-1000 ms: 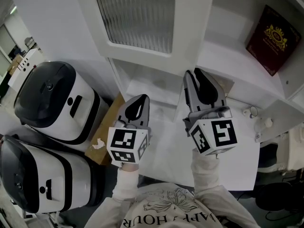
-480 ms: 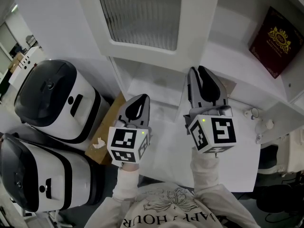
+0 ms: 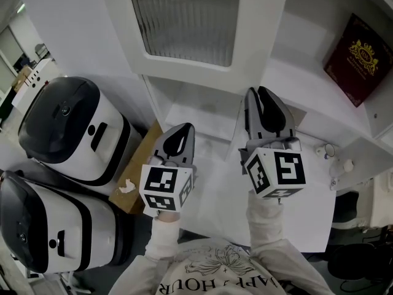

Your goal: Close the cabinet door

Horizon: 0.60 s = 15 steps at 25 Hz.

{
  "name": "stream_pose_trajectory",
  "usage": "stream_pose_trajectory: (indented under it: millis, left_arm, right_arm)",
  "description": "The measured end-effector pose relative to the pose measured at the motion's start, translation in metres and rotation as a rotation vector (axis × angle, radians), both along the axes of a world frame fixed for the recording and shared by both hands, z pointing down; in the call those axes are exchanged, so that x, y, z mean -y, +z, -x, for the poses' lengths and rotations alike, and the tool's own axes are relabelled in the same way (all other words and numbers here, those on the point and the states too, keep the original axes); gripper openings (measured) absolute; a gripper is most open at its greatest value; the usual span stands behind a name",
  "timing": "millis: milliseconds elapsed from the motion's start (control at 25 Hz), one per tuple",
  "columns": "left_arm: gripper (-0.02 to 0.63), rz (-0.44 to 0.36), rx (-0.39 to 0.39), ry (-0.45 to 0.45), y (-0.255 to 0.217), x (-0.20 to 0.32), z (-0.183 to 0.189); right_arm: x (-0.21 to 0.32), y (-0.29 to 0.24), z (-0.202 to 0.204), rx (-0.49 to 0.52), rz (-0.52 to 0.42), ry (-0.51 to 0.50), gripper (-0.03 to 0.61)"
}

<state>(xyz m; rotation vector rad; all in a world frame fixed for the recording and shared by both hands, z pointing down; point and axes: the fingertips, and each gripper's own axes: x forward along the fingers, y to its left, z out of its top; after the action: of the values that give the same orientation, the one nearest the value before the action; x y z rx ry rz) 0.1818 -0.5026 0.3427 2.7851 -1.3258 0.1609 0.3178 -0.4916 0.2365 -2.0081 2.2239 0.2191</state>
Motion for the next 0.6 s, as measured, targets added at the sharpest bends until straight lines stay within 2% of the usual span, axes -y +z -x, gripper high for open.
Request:
stream_pose_trajectory:
  millis: [600]
  left_arm:
    - [0.005, -0.014, -0.002, -0.02, -0.0074, -0.0006, 0.0027]
  right_arm:
    - [0.0034, -0.0002, -0.0022, 0.021, 0.003, -0.003, 0.077]
